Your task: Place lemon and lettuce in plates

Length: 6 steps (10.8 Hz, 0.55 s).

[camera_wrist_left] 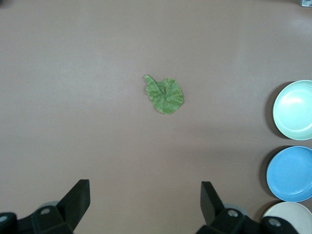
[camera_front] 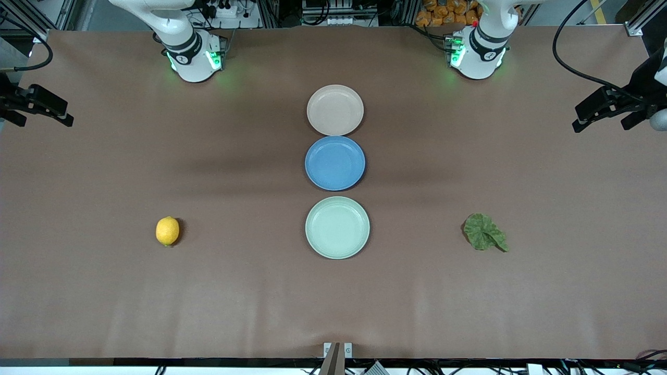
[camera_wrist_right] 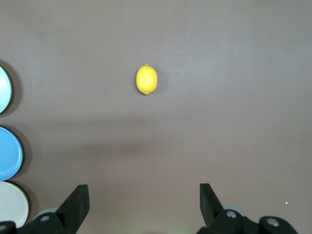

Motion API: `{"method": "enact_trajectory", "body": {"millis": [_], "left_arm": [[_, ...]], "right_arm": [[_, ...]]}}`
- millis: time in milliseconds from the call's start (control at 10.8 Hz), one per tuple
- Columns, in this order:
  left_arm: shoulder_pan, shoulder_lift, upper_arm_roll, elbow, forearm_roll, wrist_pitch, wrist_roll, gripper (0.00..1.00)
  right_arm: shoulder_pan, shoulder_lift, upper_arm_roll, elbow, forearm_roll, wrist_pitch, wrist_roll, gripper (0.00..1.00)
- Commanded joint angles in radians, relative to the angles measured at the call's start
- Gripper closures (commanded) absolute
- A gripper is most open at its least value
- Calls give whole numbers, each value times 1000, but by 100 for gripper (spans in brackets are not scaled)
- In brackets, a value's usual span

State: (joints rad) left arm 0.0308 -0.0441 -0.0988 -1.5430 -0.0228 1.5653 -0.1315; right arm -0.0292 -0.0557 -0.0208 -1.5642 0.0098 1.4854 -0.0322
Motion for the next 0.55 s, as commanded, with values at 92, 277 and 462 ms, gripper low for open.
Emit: {"method": "enact_trajectory", "body": {"millis": [92, 277, 462], "left_arm": [[6, 10, -4, 23, 21, -4, 29, 0], [8, 27, -4, 23, 11, -4, 27, 0], [6, 64, -4, 20, 18, 9, 27, 0]], "right_arm": [[-2, -18, 2, -13, -2, 30, -20, 0], [-2, -18, 2, -14, -2, 30, -18, 0], [-2, -9, 2, -16, -2, 30, -18, 0]]}}
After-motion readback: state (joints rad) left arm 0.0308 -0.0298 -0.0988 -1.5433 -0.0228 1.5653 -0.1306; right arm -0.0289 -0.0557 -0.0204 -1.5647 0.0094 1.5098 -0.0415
